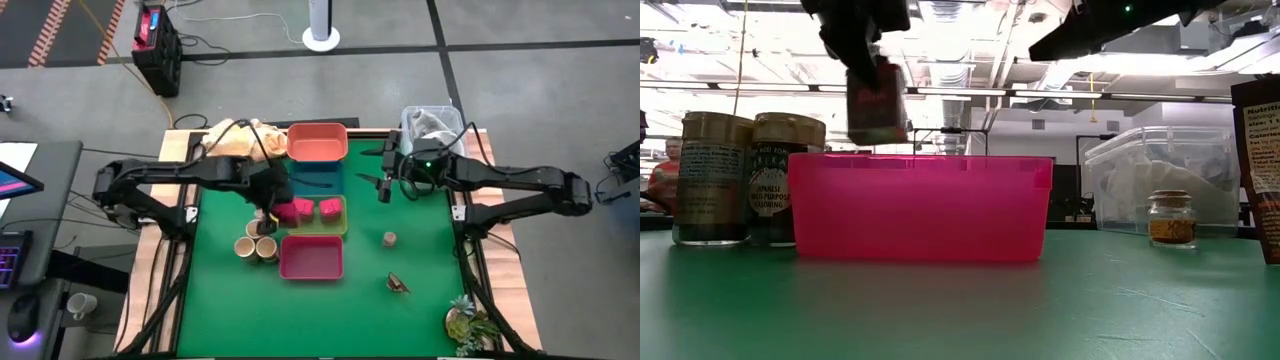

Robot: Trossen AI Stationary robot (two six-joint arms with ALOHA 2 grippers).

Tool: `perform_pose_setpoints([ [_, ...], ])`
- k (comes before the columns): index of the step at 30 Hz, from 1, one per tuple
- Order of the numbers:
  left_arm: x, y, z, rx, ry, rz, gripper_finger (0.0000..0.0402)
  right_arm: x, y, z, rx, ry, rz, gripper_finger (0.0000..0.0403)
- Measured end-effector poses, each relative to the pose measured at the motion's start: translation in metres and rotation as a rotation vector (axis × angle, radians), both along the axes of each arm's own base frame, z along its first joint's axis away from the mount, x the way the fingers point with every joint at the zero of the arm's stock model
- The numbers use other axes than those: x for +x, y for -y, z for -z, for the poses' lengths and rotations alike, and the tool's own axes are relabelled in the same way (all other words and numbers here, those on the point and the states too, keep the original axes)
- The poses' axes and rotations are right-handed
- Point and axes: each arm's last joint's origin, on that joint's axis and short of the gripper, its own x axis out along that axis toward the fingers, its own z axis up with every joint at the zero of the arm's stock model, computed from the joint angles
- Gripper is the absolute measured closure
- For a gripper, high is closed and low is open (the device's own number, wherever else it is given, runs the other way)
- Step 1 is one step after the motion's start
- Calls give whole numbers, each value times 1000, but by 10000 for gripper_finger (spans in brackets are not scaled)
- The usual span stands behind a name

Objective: Sort spices by type
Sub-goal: Put the bottom red seasoning bottle into the green bin

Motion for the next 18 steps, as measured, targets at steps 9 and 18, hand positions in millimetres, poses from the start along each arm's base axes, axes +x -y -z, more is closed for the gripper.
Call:
perform_pose_setpoints([
  [9, 42, 18, 41, 40, -47, 88, 187, 1, -4, -1, -2, 8, -19, 104],
  [18, 45, 9, 46, 83, -58, 31, 186, 2, -7, -1, -6, 6, -32, 104],
])
